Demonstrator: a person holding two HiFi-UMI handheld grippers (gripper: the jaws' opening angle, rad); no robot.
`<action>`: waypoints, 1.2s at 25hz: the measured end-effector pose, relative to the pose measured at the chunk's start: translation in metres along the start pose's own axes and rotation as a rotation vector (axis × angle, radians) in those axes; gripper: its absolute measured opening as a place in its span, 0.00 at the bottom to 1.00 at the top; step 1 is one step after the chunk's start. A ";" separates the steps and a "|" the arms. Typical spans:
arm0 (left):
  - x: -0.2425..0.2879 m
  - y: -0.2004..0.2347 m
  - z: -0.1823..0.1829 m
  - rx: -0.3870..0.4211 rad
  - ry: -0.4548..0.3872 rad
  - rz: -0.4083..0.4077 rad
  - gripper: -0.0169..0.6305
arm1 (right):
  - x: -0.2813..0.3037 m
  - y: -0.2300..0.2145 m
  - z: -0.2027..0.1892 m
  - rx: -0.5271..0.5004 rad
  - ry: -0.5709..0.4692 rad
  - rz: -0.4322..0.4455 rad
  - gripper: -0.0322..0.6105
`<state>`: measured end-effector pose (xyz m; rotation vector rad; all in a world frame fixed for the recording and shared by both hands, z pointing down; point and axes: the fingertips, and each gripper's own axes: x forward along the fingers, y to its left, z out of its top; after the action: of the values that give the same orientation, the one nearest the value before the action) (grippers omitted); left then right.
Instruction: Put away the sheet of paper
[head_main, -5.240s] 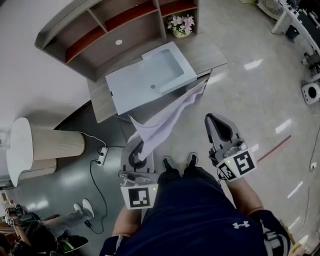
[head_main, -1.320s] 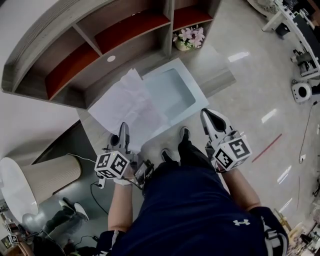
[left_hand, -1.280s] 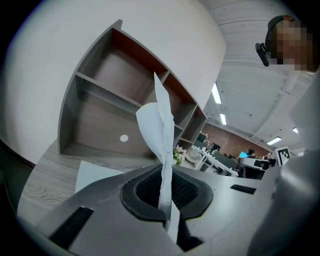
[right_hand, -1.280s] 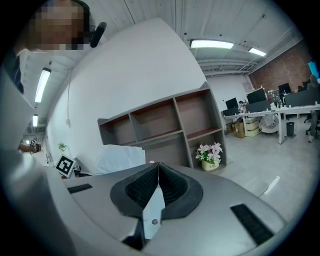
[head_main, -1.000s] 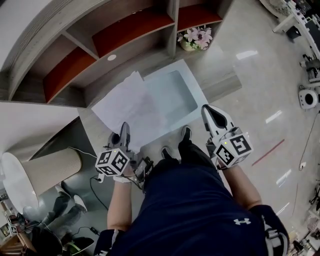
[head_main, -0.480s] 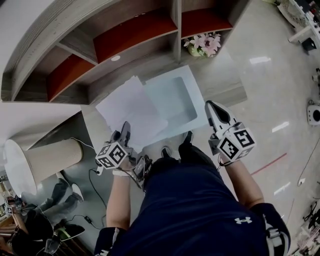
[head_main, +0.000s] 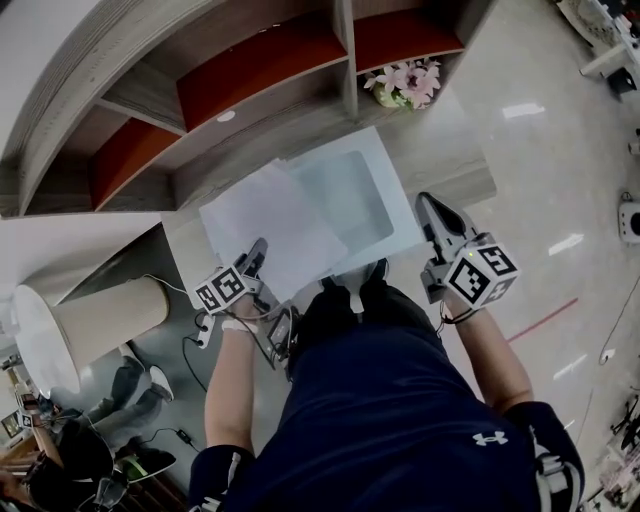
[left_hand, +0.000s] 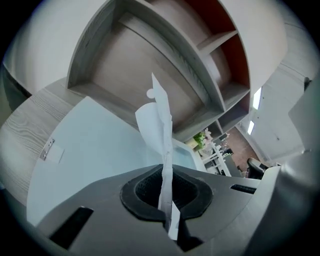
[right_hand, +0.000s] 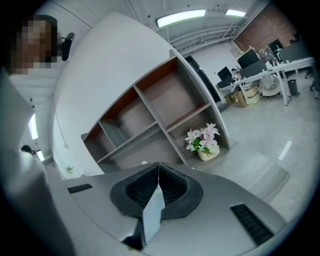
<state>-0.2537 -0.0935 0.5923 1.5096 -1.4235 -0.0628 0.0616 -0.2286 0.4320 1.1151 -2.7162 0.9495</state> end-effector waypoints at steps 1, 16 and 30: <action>0.004 0.005 -0.001 -0.003 0.018 0.005 0.05 | -0.001 -0.002 -0.001 0.012 -0.006 -0.014 0.07; 0.018 0.052 -0.017 -0.145 0.167 0.018 0.05 | -0.026 -0.004 -0.027 0.084 -0.065 -0.189 0.07; 0.041 0.055 -0.012 0.003 0.262 0.011 0.05 | -0.046 -0.001 -0.045 0.114 -0.085 -0.262 0.07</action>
<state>-0.2733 -0.1057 0.6581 1.4531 -1.2216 0.1397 0.0887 -0.1756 0.4561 1.5192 -2.5182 1.0461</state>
